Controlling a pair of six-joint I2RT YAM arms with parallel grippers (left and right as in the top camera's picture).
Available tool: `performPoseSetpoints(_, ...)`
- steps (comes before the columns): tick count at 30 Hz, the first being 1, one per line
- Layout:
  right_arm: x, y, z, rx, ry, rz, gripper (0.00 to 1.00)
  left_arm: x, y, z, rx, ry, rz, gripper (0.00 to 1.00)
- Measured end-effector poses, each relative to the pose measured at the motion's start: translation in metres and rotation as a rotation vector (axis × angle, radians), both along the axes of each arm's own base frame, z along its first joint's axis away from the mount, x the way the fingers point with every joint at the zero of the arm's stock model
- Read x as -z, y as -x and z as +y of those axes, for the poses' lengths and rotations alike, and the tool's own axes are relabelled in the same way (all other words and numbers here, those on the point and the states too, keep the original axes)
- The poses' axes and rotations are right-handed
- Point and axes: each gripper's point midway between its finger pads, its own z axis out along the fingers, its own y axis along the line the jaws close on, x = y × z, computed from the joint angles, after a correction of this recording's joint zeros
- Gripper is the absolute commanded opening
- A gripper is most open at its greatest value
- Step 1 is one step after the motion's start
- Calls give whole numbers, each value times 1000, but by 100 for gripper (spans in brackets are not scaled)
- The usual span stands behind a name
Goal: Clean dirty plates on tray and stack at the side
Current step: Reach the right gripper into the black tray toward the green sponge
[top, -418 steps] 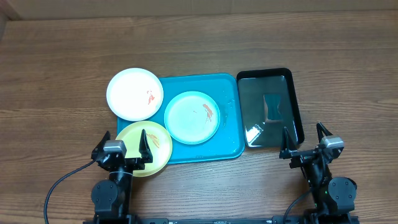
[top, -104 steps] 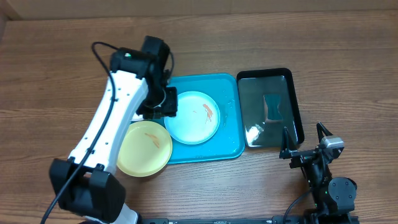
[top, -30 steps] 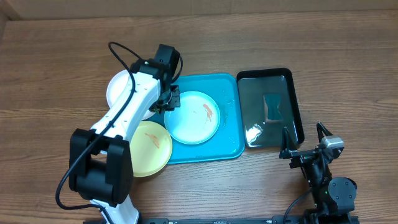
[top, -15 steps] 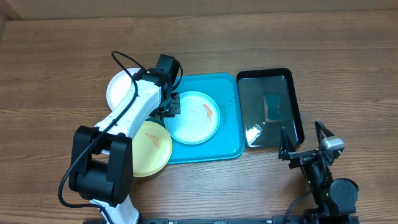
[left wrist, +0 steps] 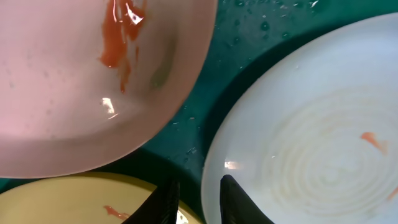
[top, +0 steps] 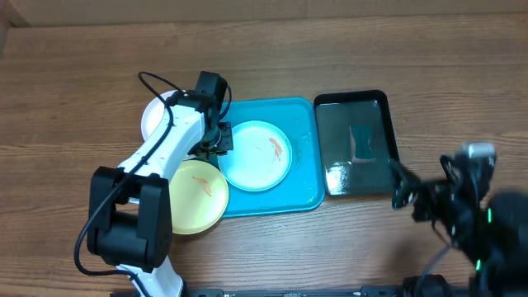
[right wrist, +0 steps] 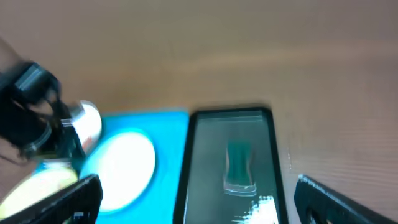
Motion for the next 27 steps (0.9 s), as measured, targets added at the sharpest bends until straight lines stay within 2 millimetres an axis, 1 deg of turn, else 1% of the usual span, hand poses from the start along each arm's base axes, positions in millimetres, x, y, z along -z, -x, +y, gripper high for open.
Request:
performPoseSetpoints(3, 6, -20, 6, -19, 2, 176, 100, 6, 2, 1, -3, 7, 3, 21)
performPoseSetpoints(6, 18, -39, 13, -43, -8, 299, 100, 12, 4, 0, -1, 15, 0, 20)
performPoseSetpoints(7, 22, -42, 14, -50, -13, 326, 91, 14, 4, -1, 0, 19, -1, 20)
performPoseSetpoints(9, 33, -51, 18, -61, -20, 381, 79, 15, 4, -2, 2, 27, -5, 20)
performPoseSetpoints(11, 43, -56, 20, -68, -26, 422, 77, 16, 2, -3, 2, 34, -14, 21)
performPoseSetpoints(15, 67, -68, 22, -71, -27, 513, 70, 20, 1, -4, 3, 40, -24, 18)
performPoseSetpoints(18, 88, -77, 20, -57, -11, 584, 69, 21, 2, -4, 3, 40, -23, 17)
performPoseSetpoints(21, 107, -83, 17, -40, 8, 646, 68, 22, 2, -4, 3, 41, -25, 14)
performPoseSetpoints(24, 114, -87, 16, -35, 15, 664, 68, 24, 3, -4, 3, 43, -21, 11)
performPoseSetpoints(27, 115, -92, 16, -30, 20, 653, 68, 26, 6, -4, 3, 43, -16, 13)
